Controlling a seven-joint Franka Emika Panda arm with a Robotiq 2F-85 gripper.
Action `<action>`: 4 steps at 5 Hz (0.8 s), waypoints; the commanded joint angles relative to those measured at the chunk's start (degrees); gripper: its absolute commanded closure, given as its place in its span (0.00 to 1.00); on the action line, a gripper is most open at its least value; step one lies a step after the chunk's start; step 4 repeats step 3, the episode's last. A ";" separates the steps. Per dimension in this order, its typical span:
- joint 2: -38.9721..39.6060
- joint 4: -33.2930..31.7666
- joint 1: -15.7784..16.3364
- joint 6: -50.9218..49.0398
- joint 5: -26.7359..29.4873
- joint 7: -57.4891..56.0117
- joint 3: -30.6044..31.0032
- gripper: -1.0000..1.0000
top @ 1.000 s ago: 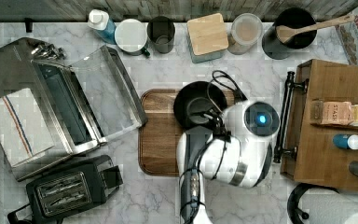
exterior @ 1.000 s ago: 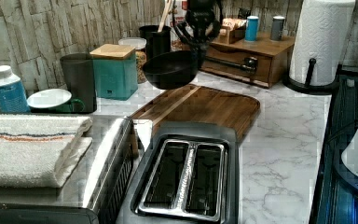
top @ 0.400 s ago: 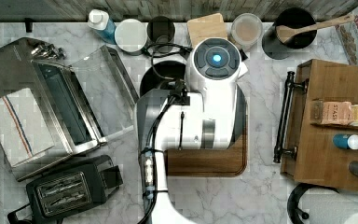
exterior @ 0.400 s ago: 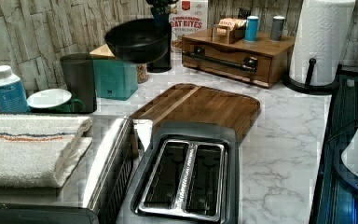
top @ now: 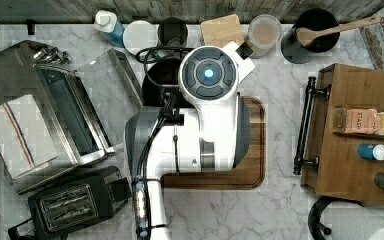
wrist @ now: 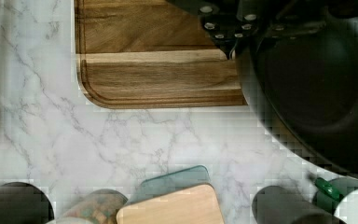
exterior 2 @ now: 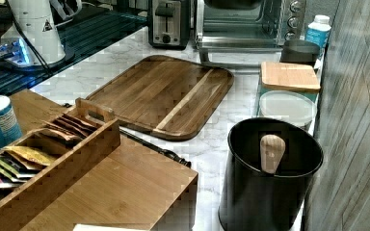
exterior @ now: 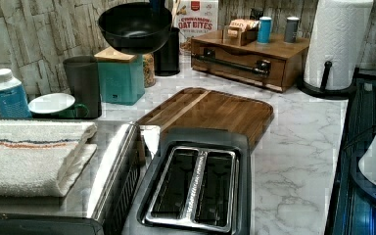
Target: Pick up the bowl.
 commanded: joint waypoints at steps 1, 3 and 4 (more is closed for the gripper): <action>-3.72 2.15 -0.72 -0.85 -1.30 0.87 0.38 1.00; -3.72 2.15 -0.18 -0.85 -1.31 0.88 -0.16 1.00; -3.72 2.15 -0.18 -0.85 -1.31 0.88 -0.16 1.00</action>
